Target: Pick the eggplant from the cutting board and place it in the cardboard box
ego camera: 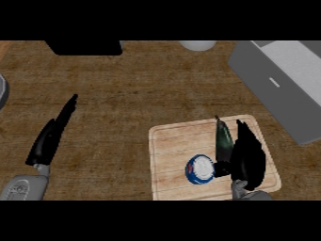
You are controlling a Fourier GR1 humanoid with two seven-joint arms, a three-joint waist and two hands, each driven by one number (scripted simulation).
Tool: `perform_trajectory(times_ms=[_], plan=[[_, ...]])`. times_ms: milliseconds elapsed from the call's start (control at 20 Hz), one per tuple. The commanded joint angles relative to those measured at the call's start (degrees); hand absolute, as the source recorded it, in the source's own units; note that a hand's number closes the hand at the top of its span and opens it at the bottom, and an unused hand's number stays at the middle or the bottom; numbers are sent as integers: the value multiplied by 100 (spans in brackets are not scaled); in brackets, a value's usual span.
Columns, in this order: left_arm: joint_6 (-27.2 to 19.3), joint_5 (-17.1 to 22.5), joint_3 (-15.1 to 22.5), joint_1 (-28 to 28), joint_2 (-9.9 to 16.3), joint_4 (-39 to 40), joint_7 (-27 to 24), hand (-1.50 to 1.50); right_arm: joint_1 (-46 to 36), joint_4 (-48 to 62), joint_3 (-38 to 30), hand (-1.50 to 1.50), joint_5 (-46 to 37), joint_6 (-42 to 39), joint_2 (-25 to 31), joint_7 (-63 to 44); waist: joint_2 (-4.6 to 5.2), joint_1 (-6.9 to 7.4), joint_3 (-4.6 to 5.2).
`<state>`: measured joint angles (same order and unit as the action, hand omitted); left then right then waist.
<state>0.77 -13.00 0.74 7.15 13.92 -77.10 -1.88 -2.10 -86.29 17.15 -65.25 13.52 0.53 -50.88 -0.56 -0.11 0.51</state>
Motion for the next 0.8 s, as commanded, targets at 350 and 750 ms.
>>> perform_trajectory(times_ms=[350,750], plan=[[-3,-110,-29,176,-159,324,-214,0,-499,800,168,150,-1397,521,201,-44,61,7,-49],[261,17,-306,-89,138,54,-262,0,-364,355,175,150,-2231,567,142,-540,48,11,-49]])
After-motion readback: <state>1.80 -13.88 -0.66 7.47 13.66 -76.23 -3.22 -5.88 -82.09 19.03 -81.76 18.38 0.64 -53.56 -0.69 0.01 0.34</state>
